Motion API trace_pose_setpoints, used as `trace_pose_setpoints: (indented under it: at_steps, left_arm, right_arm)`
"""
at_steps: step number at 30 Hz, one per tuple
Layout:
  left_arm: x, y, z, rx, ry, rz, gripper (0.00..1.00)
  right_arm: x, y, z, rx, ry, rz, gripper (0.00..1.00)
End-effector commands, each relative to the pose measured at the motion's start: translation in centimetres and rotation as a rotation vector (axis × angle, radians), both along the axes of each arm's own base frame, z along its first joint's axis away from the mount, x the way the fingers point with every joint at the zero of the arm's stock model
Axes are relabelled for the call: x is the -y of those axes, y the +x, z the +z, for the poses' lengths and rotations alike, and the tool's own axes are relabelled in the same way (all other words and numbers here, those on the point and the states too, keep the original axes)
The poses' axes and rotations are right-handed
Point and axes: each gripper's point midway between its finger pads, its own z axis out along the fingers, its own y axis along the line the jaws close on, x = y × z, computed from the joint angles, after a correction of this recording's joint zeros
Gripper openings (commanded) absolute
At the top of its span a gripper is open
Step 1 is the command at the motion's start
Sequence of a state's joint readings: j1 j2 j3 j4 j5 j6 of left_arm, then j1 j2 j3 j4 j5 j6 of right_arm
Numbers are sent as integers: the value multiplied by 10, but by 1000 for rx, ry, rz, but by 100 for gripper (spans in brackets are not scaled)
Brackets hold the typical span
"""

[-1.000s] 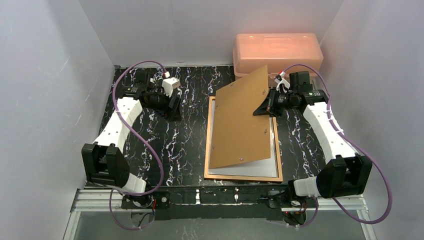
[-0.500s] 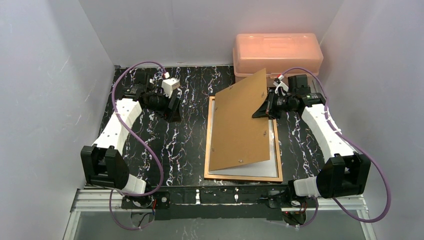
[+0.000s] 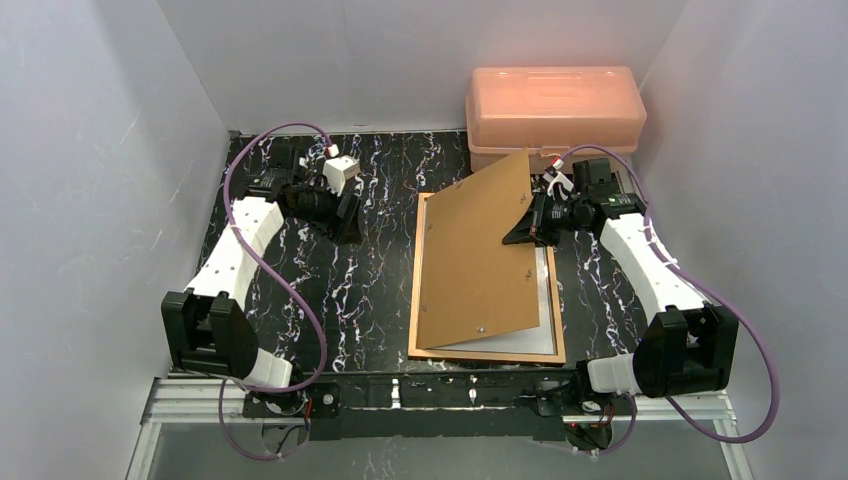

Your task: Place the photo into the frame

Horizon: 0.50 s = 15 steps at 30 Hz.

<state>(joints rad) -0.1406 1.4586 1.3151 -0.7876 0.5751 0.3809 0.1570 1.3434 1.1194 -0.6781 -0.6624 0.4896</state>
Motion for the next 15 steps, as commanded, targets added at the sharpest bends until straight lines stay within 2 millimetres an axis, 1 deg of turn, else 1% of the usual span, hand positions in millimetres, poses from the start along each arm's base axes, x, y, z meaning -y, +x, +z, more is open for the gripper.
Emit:
trace_pose_setpoints:
  at_steps: [1, 9, 15]
  left_arm:
    - [0, -7, 11, 12, -6, 0, 76]
    - [0, -9, 12, 13, -8, 5, 76]
    - [1, -9, 13, 14, -11, 5, 75]
  right_arm:
    - [-6, -2, 23, 86, 66, 43, 1]
    - [-5, -5, 17, 76, 58, 53, 1]
    - [-5, -6, 9, 59, 53, 59, 1]
